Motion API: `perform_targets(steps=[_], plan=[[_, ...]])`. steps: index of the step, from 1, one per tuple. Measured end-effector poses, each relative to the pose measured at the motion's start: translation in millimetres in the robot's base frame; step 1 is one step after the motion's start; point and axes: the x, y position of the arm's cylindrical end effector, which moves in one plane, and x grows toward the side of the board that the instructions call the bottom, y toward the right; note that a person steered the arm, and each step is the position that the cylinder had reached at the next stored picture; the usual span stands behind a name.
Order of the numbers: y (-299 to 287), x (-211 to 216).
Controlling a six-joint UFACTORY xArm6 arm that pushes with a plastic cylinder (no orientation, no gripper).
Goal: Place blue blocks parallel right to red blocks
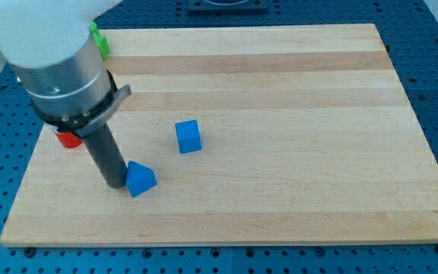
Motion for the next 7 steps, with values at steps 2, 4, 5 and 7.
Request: perform_targets(steps=[2, 4, 5, 7], plan=[[6.1, 49.6], [13.8, 17.3], [36.9, 6.8], [51.6, -14.1]])
